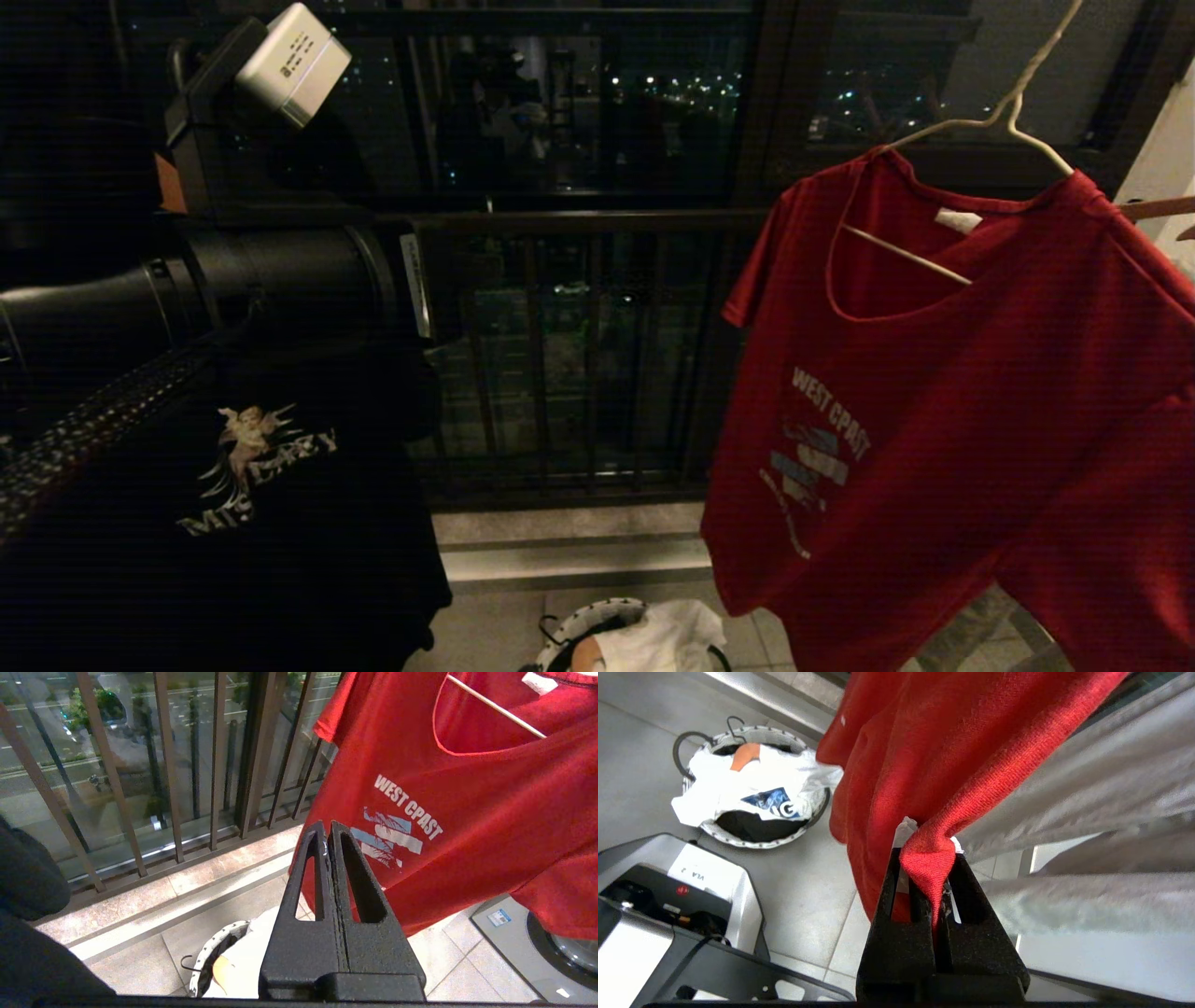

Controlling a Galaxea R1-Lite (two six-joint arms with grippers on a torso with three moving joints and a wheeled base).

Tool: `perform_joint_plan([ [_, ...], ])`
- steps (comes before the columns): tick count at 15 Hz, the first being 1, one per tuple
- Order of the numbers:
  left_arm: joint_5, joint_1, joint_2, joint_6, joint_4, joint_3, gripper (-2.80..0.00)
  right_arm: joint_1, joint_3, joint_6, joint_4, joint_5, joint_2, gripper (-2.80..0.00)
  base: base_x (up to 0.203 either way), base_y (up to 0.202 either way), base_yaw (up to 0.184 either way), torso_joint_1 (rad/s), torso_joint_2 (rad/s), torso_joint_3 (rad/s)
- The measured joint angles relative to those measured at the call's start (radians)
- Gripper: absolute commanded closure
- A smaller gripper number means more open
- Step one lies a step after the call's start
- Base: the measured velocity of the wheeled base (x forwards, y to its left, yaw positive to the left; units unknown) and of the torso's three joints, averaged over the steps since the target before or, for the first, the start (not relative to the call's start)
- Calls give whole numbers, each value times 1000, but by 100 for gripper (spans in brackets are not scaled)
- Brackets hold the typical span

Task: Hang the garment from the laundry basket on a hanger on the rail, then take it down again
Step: Take the clothes off the clothes rack

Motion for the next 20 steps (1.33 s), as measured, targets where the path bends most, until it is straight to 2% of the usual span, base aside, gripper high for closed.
perform_joint_plan([
  [6,1,2,-1,0,-1,1,0,0,66,4,-2,-1,-30,0,0,0,0,0,0,0],
  [13,1,2,-4,0,-5,0,0,0,78,3,-2,-3,-48,0,0,0,0,0,0,0],
  [14,1,2,-5,0,-5,0,0,0,76,2,-2,-4,-50,-280,0,0,0,0,0,0],
  [20,4,2,-7,0,-6,1,0,0,65,-8,-2,-10,-78,-280,0,0,0,0,0,0],
])
